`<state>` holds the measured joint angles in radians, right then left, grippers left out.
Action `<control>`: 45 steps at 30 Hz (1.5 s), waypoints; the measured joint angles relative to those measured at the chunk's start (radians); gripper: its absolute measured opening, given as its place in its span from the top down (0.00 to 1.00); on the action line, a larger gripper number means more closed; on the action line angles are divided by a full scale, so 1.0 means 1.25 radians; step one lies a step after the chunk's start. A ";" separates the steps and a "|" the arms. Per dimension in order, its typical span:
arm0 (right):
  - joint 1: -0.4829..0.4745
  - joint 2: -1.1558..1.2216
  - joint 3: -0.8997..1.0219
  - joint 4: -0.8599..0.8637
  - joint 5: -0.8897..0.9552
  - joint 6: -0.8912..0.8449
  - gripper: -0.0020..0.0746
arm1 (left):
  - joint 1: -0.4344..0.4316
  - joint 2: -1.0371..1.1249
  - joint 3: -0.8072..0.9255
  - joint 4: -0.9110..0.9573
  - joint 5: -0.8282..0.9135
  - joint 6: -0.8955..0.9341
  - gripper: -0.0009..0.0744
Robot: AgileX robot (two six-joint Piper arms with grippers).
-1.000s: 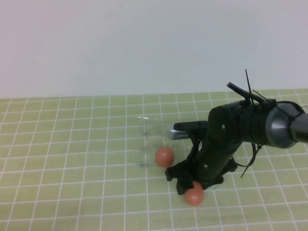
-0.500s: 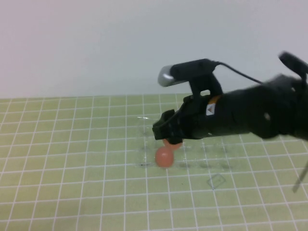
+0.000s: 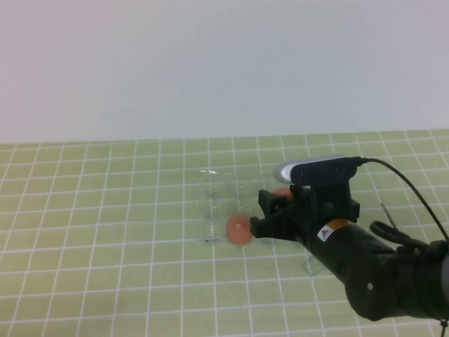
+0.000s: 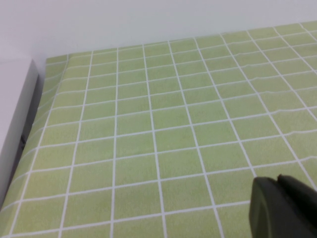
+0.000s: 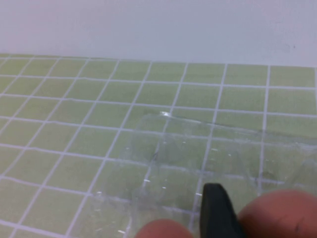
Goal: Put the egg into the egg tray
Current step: Place the egg in the egg tray
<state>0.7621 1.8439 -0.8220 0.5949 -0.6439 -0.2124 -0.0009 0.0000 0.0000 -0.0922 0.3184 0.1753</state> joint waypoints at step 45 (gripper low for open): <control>0.002 0.165 -0.078 -0.052 -0.046 0.025 0.45 | 0.001 0.000 0.000 0.000 0.000 0.000 0.99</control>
<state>0.7642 2.0499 -0.9200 0.5293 -0.7019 -0.1811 0.0000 0.0000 0.0000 -0.0922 0.3184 0.1753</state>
